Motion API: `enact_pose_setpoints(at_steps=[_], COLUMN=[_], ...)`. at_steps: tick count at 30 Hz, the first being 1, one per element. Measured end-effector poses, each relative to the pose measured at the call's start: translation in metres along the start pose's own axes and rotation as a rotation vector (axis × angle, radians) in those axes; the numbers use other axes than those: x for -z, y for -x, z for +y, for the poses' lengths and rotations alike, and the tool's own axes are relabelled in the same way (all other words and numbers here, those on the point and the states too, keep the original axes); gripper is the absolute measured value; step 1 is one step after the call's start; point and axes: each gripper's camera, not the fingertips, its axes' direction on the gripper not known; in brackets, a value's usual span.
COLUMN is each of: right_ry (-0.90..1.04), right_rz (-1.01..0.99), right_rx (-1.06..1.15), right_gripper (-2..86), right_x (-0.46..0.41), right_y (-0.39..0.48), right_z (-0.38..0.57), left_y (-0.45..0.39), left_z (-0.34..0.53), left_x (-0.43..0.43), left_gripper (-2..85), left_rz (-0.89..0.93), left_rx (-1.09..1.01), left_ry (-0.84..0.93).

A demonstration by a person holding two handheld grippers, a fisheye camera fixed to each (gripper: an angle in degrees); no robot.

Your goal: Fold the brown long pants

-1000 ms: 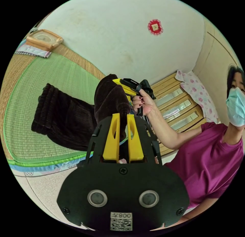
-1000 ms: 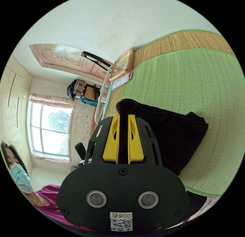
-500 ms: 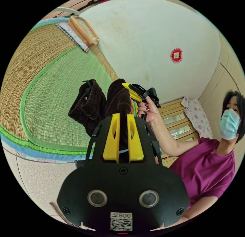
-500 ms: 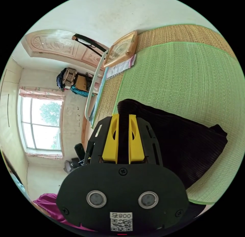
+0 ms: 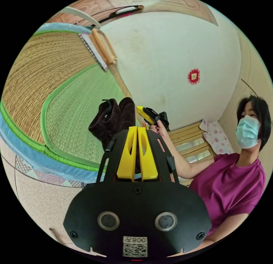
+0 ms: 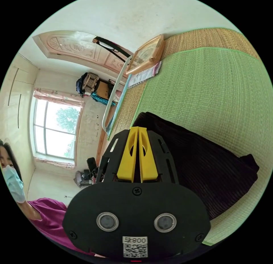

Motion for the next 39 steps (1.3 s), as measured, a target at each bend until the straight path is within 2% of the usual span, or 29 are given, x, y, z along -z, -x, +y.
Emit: enact_pose_setpoints(at_steps=[3,7,8,11,15,20,24,26,32,37,39], right_ry=[0.069,0.130,0.133,0.140,0.113,0.166,0.080,0.058,0.153,0.145,0.155], right_rz=[0.053,0.158,0.160,0.181,0.163,0.084,0.134,0.188,0.218,0.191,0.167], right_rx=[0.030,0.075,0.099,0.177,0.241,0.174,0.250,0.226,0.168,0.241,0.267], right_gripper=[0.1,0.0,0.0,0.0,0.1,0.1,0.1,0.1,0.1,0.1,0.0], right_x=[-0.037,-0.079,-0.086,-0.097,-0.098,-0.093,-0.072,-0.076,-0.112,-0.068,-0.033], right_y=[0.018,0.040,0.048,0.068,0.081,0.087,0.115,0.116,0.105,0.119,0.117], right_z=[-0.018,-0.033,-0.035,-0.033,-0.024,-0.029,-0.027,-0.033,-0.048,-0.015,0.034], left_y=[-0.028,-0.039,-0.035,-0.022,-0.029,-0.053,-0.080,-0.079,-0.086,-0.109,-0.126], left_z=[-0.006,0.001,0.008,0.023,0.030,0.031,0.030,0.027,0.024,0.018,0.017], left_x=[-0.035,-0.068,-0.070,-0.063,-0.066,-0.066,-0.067,-0.077,-0.081,-0.079,-0.079], left_gripper=[0.0,0.0,0.0,0.0,-0.1,-0.1,0.0,-0.1,0.0,0.0,0.0], left_rz=[-0.035,-0.467,-0.499,-0.442,-0.459,-0.447,-0.502,-0.554,-0.587,-0.561,-0.567], left_rx=[-0.111,-0.214,-0.222,-0.147,-0.163,-0.157,-0.215,-0.209,-0.223,-0.217,-0.255], left_ry=[0.108,0.208,0.203,0.157,0.160,0.161,0.139,0.191,0.171,0.162,0.145])
